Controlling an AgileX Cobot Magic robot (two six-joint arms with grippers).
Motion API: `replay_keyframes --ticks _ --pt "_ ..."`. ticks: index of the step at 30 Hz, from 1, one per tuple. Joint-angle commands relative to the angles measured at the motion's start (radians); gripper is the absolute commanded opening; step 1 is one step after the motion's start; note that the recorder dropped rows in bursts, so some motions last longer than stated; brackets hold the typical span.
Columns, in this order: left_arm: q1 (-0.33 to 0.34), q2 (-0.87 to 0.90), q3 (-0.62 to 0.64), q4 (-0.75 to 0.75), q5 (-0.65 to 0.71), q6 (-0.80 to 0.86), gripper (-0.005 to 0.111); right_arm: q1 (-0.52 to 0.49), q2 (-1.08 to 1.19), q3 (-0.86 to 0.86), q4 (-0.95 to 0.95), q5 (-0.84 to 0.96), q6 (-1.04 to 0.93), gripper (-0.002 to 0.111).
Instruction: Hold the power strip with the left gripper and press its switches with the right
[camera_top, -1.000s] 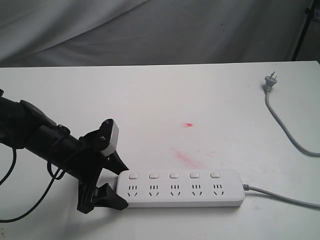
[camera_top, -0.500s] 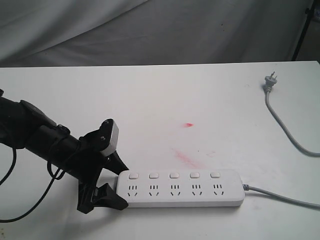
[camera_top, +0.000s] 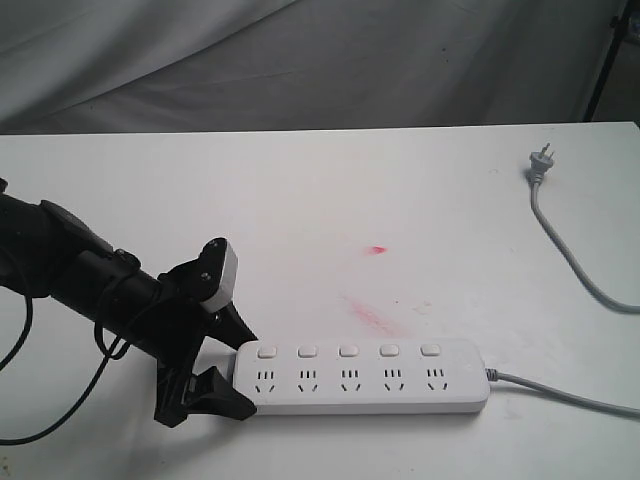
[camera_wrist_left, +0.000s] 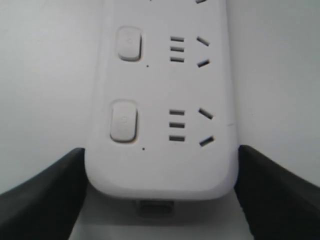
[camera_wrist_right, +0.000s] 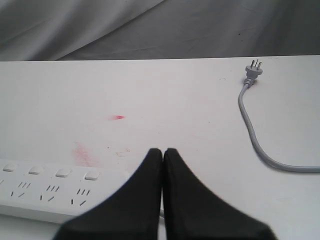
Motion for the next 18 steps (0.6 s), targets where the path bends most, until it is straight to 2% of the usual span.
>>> replay_keyframes --ticks 1,7,10,18 --pt "-0.005 -0.001 -0.003 -0.01 -0.004 0.003 0.056 -0.007 -0.003 0.003 -0.009 -0.002 0.003 0.0" --pt "-0.005 -0.001 -0.003 -0.01 -0.004 0.003 0.056 -0.007 -0.003 0.003 -0.037 -0.021 0.003 0.0" --pt "-0.005 -0.001 -0.003 -0.01 -0.004 0.003 0.056 -0.007 -0.003 0.003 -0.037 -0.088 0.003 0.0" --pt "-0.005 -0.001 -0.003 -0.01 -0.004 0.003 0.056 -0.007 -0.003 0.003 -0.037 -0.523 0.003 0.0"
